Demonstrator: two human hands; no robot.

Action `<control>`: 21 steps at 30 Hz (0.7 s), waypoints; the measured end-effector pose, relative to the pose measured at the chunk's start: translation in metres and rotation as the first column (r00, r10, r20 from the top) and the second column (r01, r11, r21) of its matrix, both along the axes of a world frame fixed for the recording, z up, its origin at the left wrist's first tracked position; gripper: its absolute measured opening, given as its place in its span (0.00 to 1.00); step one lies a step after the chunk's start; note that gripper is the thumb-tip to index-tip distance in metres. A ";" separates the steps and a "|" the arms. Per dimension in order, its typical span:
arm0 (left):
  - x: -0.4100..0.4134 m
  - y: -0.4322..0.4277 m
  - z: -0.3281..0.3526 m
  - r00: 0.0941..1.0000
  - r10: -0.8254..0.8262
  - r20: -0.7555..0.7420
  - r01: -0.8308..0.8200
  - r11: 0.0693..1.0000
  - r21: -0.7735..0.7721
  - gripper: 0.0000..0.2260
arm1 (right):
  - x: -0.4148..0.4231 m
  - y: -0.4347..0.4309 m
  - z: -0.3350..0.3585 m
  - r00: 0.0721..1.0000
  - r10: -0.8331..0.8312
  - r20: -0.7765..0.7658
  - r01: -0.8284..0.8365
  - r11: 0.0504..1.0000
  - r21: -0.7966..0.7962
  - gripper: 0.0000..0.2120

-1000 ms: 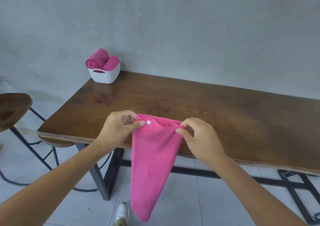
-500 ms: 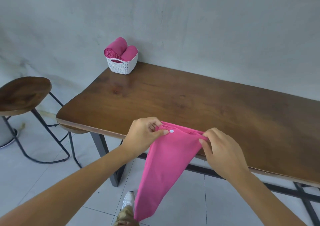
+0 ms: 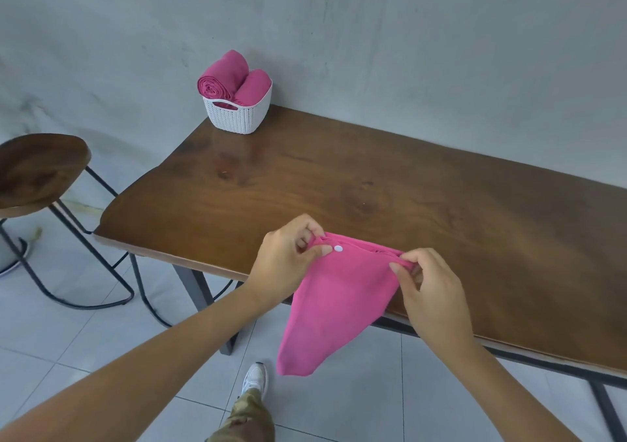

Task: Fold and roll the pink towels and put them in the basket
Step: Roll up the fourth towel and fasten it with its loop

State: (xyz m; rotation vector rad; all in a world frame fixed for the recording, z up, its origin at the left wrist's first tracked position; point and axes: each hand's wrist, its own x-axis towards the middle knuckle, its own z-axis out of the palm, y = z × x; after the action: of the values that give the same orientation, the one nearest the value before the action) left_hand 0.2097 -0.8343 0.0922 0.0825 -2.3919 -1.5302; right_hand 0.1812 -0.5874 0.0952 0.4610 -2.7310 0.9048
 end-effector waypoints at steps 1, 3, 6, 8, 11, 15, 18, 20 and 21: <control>-0.006 -0.001 -0.001 1.000 0.011 0.021 -0.011 1.000 0.022 0.11 | -0.006 -0.005 -0.001 1.000 -0.010 0.019 0.011 0.999 -0.031 0.06; -0.021 -0.004 -0.007 0.996 0.047 0.080 -0.051 0.997 0.055 0.14 | -0.019 -0.013 -0.002 0.997 -0.031 0.064 0.038 0.994 -0.103 0.05; -0.044 -0.006 -0.020 0.978 0.116 0.173 -0.129 0.990 0.063 0.12 | -0.045 -0.025 -0.011 0.978 -0.084 0.190 0.120 0.976 -0.184 0.07; -0.059 -0.007 -0.032 0.962 0.140 0.233 -0.154 0.987 0.047 0.10 | -0.064 -0.030 -0.021 0.948 -0.135 0.290 0.202 0.955 -0.218 0.07; -0.080 -0.010 -0.052 0.939 0.152 0.309 -0.147 0.988 -0.041 0.09 | -0.092 -0.036 -0.039 0.891 -0.197 0.410 0.288 0.942 -0.172 0.06; -0.097 -0.013 -0.066 0.957 0.125 0.263 -0.087 0.985 -0.149 0.07 | -0.112 -0.040 -0.057 0.852 -0.245 0.463 0.341 0.930 -0.135 0.06; -0.119 -0.019 -0.071 0.978 0.124 0.167 -0.063 0.942 -0.329 0.08 | -0.132 -0.043 -0.063 0.841 -0.274 0.466 0.357 0.929 -0.098 0.07; -0.137 -0.024 -0.073 0.979 0.133 0.152 -0.062 0.914 -0.401 0.08 | -0.147 -0.047 -0.063 0.832 -0.292 0.471 0.366 0.928 -0.072 0.07; -0.147 -0.026 -0.073 0.979 0.133 0.151 -0.057 0.903 -0.427 0.08 | -0.154 -0.049 -0.063 0.831 -0.299 0.470 0.370 0.927 -0.064 0.07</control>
State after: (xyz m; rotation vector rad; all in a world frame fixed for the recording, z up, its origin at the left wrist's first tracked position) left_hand 0.0628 -0.8605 0.0192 0.2470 -2.7579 -0.9680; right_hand 0.0270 -0.6359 0.0325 -0.3027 -2.9652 1.2319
